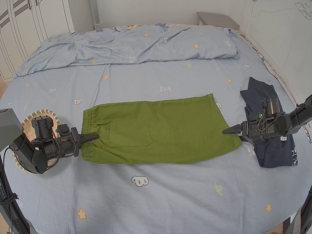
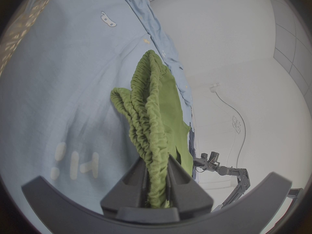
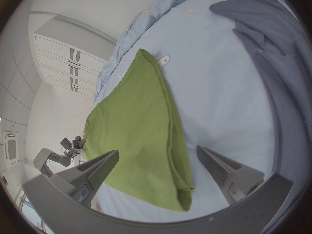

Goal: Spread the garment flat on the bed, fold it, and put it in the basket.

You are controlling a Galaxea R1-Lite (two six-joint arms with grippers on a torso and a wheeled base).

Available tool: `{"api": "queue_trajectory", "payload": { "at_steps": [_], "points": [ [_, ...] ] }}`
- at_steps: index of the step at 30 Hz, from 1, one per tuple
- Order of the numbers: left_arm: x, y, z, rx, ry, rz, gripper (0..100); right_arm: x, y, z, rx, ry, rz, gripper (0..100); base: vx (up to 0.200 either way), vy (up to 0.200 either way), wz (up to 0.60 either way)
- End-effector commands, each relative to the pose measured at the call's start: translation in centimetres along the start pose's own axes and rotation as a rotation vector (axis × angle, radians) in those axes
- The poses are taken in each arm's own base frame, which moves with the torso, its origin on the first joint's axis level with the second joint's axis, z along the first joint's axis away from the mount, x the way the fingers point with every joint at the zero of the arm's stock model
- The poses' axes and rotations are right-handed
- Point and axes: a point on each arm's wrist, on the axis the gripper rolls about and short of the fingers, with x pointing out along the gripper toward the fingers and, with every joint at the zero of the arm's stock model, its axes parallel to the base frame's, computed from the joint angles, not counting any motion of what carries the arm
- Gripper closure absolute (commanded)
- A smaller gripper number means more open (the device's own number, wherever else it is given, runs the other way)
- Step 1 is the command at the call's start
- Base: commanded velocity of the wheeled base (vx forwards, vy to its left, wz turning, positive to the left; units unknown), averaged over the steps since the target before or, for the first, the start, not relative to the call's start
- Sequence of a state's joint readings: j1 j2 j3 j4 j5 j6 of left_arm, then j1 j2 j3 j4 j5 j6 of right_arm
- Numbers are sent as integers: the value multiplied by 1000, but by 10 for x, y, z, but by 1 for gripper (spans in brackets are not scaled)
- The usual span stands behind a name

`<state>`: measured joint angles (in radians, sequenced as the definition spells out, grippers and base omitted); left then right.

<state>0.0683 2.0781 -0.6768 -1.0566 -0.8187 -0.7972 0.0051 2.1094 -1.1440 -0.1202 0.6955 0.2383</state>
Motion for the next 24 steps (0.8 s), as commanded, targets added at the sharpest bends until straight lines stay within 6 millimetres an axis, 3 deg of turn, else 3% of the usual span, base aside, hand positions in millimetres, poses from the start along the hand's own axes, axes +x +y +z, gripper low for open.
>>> {"api": "queue_trajectory", "payload": {
  "at_steps": [1,16,17,24],
  "points": [
    [0,-2,-1,3,4,-4,100,14,-7,-3,29,43,18,0,0,0,0],
    [1,-1,-1,0,5,-3,100,26,-23,10,95,112,150,0,0,0,0],
    [0,-1,-1,-1,5,-1,100,23,-25,11,104,112,161,100,0,0,0],
    [1,1,-1,-4,5,1,100,13,-33,18,127,99,191,100,0,0,0]
  ]
}}
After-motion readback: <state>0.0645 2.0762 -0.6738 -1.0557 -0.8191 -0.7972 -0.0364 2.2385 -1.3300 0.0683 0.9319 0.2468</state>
